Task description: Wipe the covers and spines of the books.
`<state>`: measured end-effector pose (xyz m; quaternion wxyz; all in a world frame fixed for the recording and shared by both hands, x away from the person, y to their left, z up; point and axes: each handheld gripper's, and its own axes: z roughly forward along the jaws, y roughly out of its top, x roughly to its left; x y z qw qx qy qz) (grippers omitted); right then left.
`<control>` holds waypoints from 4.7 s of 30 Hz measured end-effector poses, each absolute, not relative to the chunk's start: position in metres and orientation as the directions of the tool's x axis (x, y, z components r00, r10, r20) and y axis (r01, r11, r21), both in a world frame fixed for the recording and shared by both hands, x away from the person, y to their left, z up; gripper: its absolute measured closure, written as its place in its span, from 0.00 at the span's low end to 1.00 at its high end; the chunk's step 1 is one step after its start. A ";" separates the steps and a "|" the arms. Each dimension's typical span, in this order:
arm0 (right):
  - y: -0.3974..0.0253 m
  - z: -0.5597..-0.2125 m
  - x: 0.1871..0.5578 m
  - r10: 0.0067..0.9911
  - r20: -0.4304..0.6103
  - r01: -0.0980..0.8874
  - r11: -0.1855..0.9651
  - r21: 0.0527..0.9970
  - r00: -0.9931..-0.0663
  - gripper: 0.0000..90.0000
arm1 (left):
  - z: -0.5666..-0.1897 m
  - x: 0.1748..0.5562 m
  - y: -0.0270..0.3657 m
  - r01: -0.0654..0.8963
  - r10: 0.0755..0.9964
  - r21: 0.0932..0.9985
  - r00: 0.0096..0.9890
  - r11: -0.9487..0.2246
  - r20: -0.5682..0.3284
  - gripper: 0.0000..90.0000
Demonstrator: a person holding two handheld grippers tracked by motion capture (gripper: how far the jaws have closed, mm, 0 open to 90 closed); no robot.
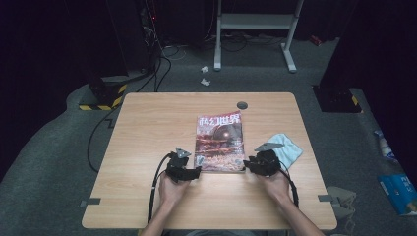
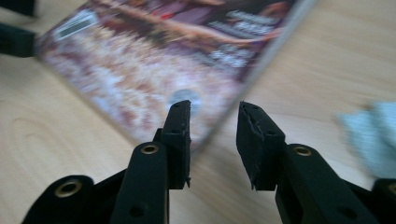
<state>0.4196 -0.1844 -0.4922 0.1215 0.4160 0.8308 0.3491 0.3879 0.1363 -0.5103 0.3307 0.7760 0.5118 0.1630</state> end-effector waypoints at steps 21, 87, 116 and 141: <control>-0.261 -0.503 0.461 0.941 0.009 0.749 0.263 0.608 -0.338 0.65 | -0.507 0.388 0.196 0.697 0.949 0.696 0.307 -0.173 -0.072 0.32; -0.311 -0.509 0.375 0.938 0.096 0.643 0.152 0.750 -0.333 0.56 | -0.514 0.360 0.246 0.644 0.971 0.764 0.203 -0.037 -0.124 0.29; -0.312 -0.529 0.369 0.945 -0.014 0.590 0.215 0.779 -0.326 0.45 | -0.531 0.354 0.249 0.627 0.983 0.775 0.181 -0.083 -0.041 0.29; -0.311 -0.533 0.367 0.948 -0.016 0.564 0.203 0.800 -0.318 0.41 | -0.534 0.350 0.244 0.609 0.986 0.786 0.169 -0.105 0.001 0.30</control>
